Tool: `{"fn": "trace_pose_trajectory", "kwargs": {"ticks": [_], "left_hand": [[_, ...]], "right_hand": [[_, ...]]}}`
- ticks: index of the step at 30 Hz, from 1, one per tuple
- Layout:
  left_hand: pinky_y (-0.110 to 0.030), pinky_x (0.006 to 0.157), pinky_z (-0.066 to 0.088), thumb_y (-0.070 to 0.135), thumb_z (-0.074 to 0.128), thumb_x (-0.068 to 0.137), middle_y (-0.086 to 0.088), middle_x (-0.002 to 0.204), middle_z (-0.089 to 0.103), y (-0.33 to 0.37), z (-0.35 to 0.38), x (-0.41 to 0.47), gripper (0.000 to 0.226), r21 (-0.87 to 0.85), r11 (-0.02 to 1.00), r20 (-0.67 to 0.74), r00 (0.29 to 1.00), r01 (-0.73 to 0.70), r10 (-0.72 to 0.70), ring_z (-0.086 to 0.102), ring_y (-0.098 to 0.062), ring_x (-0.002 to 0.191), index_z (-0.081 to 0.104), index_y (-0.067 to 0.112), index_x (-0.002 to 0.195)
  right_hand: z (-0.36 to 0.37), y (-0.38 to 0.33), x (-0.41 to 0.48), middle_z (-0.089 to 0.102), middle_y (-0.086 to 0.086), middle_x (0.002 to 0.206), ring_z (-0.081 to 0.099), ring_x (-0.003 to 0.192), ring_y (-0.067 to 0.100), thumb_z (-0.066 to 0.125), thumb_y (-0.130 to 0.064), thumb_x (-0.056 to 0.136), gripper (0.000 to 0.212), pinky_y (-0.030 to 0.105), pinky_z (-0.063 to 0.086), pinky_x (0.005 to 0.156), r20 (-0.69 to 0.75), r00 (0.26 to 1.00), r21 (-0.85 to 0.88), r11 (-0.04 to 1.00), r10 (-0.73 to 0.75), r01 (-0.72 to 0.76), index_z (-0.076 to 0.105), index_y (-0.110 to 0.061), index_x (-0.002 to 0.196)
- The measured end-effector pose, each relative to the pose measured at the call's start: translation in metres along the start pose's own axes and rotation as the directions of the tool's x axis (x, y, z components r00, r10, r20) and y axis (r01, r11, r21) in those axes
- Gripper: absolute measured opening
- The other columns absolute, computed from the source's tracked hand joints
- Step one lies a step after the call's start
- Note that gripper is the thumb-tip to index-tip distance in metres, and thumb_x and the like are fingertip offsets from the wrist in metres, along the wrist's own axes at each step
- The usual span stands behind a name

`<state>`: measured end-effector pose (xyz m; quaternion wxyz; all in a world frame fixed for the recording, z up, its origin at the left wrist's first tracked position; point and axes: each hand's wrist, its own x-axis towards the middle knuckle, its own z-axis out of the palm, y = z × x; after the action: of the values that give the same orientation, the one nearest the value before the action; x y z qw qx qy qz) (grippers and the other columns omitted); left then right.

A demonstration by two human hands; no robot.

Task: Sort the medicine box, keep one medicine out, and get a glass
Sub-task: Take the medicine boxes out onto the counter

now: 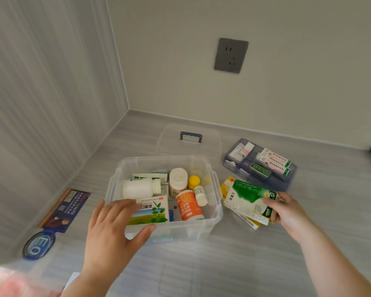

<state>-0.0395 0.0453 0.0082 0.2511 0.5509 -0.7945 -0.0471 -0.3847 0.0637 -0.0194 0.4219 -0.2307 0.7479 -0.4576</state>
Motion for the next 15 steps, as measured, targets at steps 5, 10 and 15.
{"fn": "trace_pose_trajectory", "kwargs": {"ticks": [5,10,15], "left_hand": [[-0.060,0.084,0.045,0.072,0.023,0.076,-0.022,0.100,0.066,0.000,-0.002,-0.005,0.084,-0.058,0.997,0.033,0.998,0.059,-0.058,0.064,-0.039,0.090,0.046,0.000,0.114],[-0.027,0.104,0.032,0.065,0.023,0.082,-0.016,0.101,0.067,-0.008,-0.002,-0.012,0.064,-0.115,0.993,-0.009,1.000,-0.019,0.018,0.045,-0.016,0.103,0.049,0.010,0.102],[-0.009,0.105,0.011,0.058,0.024,0.087,-0.015,0.105,0.066,-0.025,-0.008,-0.015,0.060,-0.127,0.991,-0.012,1.000,-0.029,0.028,0.040,-0.018,0.113,0.059,0.010,0.095]], "right_hand": [[0.025,0.003,0.005,0.063,0.024,0.108,0.059,0.089,0.033,0.064,-0.008,0.077,0.041,0.038,0.048,0.073,-0.103,0.977,-0.438,0.891,-0.185,0.122,0.049,0.000,0.114],[0.030,-0.004,-0.002,0.054,0.025,0.124,0.044,0.116,0.040,0.063,-0.015,0.078,0.045,0.042,0.036,0.096,-0.134,0.948,-0.677,0.725,-0.287,0.124,0.050,-0.002,0.118],[0.050,-0.043,-0.033,0.052,0.020,0.121,0.043,0.118,0.036,0.059,-0.005,0.078,0.035,0.047,0.035,0.102,-0.178,0.832,-0.486,0.782,-0.526,0.390,0.053,-0.004,0.112]]}}
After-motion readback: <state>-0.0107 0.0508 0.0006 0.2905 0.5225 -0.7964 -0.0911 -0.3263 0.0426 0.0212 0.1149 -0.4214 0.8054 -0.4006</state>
